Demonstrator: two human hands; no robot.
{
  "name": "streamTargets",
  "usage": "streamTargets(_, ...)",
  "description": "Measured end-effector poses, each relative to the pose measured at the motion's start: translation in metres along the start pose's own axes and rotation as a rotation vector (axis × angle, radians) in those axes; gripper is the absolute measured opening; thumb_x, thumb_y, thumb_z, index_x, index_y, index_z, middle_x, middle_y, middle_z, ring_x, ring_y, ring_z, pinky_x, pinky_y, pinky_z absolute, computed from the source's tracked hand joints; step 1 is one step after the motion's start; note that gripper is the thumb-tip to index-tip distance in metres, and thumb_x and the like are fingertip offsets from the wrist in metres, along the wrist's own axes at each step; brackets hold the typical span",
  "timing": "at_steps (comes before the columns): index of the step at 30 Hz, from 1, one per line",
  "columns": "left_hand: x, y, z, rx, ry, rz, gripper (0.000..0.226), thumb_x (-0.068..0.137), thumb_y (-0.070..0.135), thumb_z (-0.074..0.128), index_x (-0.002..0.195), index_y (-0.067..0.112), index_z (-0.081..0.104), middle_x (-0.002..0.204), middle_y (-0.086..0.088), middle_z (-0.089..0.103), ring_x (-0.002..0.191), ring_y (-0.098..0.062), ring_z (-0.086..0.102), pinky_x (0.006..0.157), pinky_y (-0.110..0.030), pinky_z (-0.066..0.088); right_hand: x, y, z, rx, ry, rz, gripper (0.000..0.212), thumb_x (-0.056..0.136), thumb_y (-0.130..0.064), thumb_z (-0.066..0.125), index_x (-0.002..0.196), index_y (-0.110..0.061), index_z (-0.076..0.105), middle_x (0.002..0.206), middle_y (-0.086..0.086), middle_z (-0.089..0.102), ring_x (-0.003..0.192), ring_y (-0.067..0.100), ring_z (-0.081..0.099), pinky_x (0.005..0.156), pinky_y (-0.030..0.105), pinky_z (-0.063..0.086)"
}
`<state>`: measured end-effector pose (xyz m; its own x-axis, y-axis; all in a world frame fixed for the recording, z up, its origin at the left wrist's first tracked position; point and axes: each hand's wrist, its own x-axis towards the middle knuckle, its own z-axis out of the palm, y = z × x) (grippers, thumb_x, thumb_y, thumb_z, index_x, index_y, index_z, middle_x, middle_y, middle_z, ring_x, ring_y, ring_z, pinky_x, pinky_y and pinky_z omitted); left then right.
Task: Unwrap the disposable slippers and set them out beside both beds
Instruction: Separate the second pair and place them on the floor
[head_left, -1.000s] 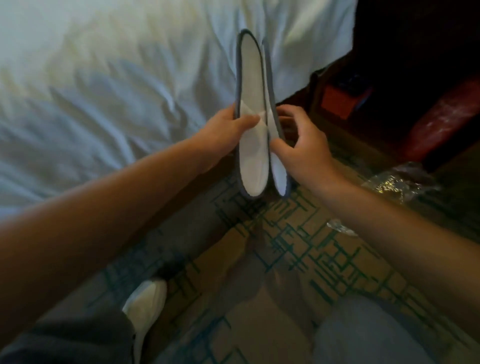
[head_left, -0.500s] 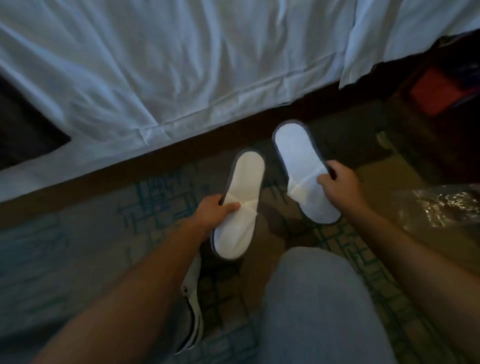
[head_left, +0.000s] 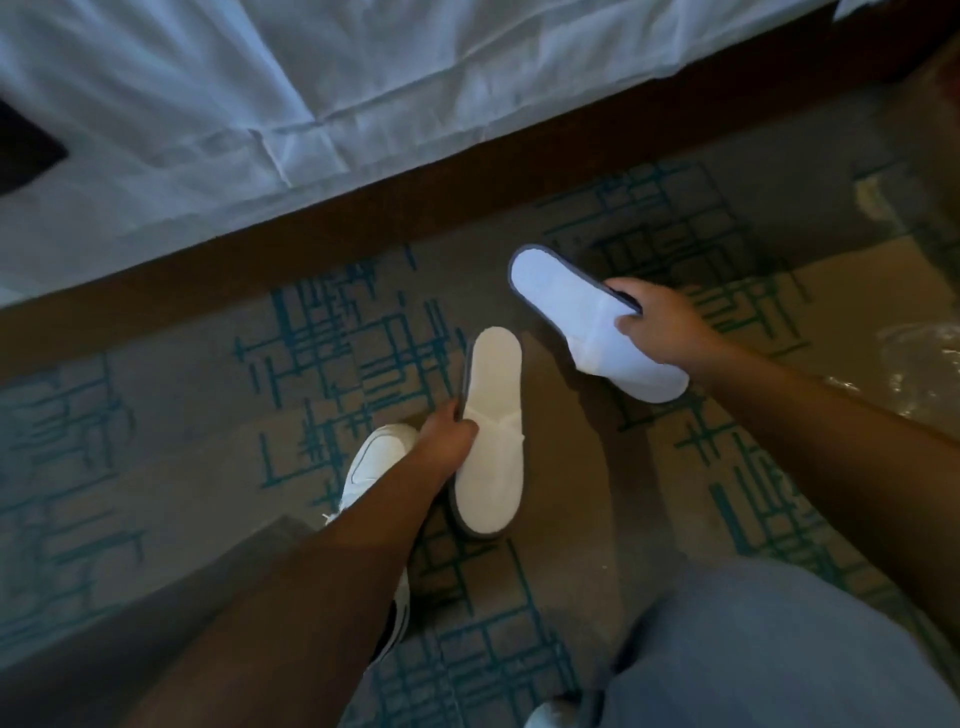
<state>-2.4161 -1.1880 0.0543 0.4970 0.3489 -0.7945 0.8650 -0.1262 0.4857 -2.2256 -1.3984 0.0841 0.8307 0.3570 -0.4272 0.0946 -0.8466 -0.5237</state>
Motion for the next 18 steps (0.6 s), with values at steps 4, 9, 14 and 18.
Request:
streamTargets(4, 0.004, -0.025, 0.005, 0.144, 0.128, 0.081, 0.055, 0.093, 0.026, 0.056, 0.144, 0.017, 0.039, 0.135, -0.011, 0.057, 0.118, -0.033, 0.059, 0.099, -0.044, 0.049, 0.014, -0.007, 0.025, -0.039, -0.036, 0.025, 0.054, 0.096, -0.013, 0.056, 0.147, -0.023, 0.044, 0.140, 0.011, 0.056, 0.121, 0.033, 0.056, 0.087, 0.031, 0.043)
streamTargets(9, 0.000, -0.051, 0.013, 0.689, 0.353, 0.419, 0.072, 0.087, 0.042, 0.062, 0.148, 0.018, 0.033, 0.149, -0.011, 0.041, 0.132, -0.033, 0.045, 0.108, -0.047, 0.043, 0.014, 0.007, 0.047, -0.114, 0.029, 0.108, 0.075, 0.084, -0.020, 0.072, 0.150, -0.022, 0.037, 0.144, 0.014, 0.052, 0.128, 0.036, 0.051, 0.100, 0.043, 0.046)
streamTargets(14, 0.010, -0.057, 0.018, 1.199, 0.152, 0.779, 0.084, 0.090, 0.057, 0.055, 0.158, 0.025, 0.017, 0.168, -0.010, 0.002, 0.154, -0.035, 0.003, 0.123, -0.054, 0.015, -0.004, 0.014, 0.049, -0.557, 0.131, -0.308, 0.074, 0.084, -0.045, 0.067, 0.149, -0.027, 0.038, 0.157, 0.011, 0.034, 0.142, 0.038, 0.032, 0.112, 0.052, 0.032)
streamTargets(18, 0.033, -0.042, 0.009, 1.420, -0.063, 0.874, 0.098, 0.086, 0.070, 0.053, 0.160, 0.024, 0.006, 0.167, -0.007, -0.012, 0.153, -0.033, -0.016, 0.123, -0.057, 0.002, -0.013, 0.023, 0.061, -0.828, -0.203, -0.392, 0.099, 0.076, -0.056, 0.073, 0.155, -0.038, 0.018, 0.167, 0.005, 0.006, 0.153, 0.032, 0.004, 0.118, 0.057, 0.022)
